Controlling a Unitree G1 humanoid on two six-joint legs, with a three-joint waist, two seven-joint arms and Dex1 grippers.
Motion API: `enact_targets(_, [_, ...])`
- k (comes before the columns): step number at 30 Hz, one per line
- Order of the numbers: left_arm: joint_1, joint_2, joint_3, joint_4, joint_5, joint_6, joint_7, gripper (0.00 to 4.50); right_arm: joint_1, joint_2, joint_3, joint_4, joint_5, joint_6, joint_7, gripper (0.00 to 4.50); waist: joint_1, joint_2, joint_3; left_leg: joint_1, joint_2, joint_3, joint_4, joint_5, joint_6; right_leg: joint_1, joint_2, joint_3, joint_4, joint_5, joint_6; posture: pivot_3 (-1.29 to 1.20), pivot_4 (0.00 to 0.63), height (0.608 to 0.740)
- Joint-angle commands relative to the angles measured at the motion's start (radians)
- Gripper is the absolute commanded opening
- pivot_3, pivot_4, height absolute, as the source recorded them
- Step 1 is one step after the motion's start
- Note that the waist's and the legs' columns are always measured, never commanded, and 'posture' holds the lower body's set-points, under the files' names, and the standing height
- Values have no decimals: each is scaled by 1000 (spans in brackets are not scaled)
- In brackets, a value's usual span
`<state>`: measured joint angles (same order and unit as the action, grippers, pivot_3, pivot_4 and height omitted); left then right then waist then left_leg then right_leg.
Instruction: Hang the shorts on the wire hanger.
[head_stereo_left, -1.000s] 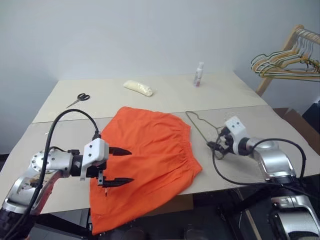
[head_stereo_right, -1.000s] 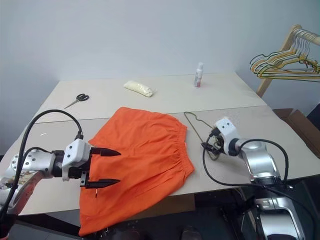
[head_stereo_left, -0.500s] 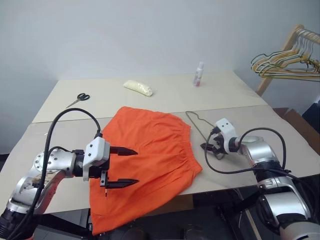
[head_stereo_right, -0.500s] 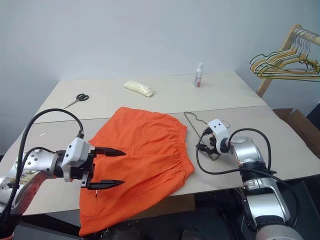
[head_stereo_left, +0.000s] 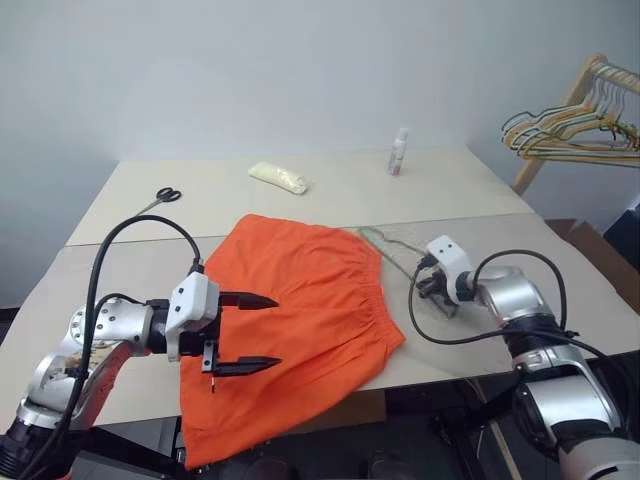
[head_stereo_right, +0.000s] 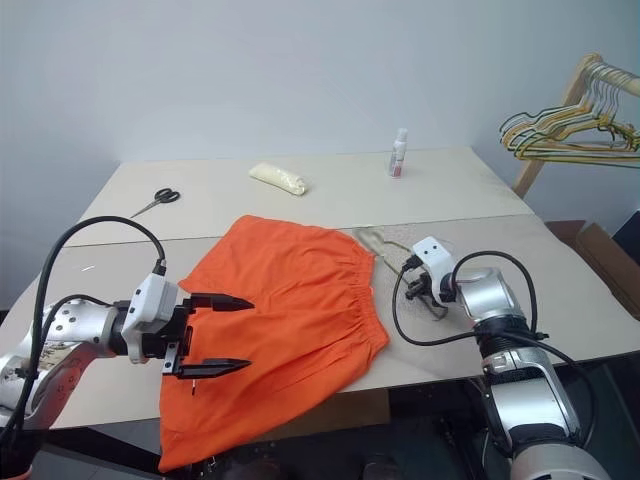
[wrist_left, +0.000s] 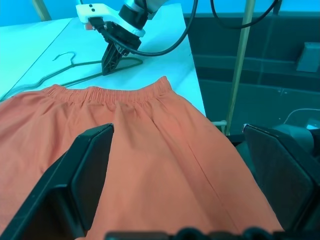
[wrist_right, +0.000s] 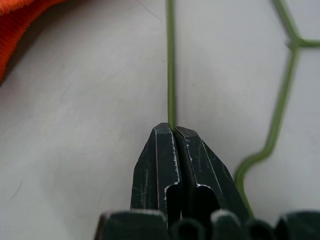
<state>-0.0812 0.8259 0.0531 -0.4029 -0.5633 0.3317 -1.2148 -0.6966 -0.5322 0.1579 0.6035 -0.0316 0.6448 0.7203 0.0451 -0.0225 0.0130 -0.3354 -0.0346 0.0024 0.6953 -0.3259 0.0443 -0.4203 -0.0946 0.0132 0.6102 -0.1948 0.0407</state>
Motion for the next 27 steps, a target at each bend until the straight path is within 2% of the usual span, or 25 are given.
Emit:
enact_targets(1, [-41,-18,-12,-8,23,-11,37,4500,24,27,-31,-3,-2,29,-74,37,-1,-1,-1,0,0,0,0,0,0,0,0,0,0,0,0,140,0,740])
enact_targets(5, [-116,-97,-37,22,40,58,168,4500,47,53,-125,-122,25,42,-189,37,4,-1,-1,0,0,0,0,0,-1,0,0,0,0,0,0,134,0,740])
enact_targets(9, [-222,-250,-17,62,-24,221,384,4500,136,75,-191,-377,39,-44,-278,37,7,0,0,-3,-1,-2,0,4,-7,-3,-2,0,1,1,0,120,0,740])
enact_targets(14, [-339,-505,91,85,-268,382,632,4500,257,118,-200,-666,93,-282,-254,37,-4,0,0,-5,-1,-2,0,4,-8,-4,-2,0,1,1,1,108,0,740])
enact_targets(18, [-407,-673,166,106,-455,437,811,4500,321,152,-171,-787,103,-474,-241,37,-8,-1,0,-4,-1,-2,0,4,-8,-3,-2,0,0,1,1,107,0,740])
enact_targets(20, [-425,-715,175,107,-483,433,868,4500,345,158,-145,-833,107,-537,-214,37,-6,-1,0,-2,-2,-2,0,4,-8,-2,-2,1,0,1,1,107,0,740])
enact_targets(27, [-474,-756,178,150,-460,388,962,4500,370,154,-57,-866,29,-672,-208,37,-4,-1,0,-2,-3,-2,1,5,-9,-1,-1,1,-1,1,1,106,0,740])
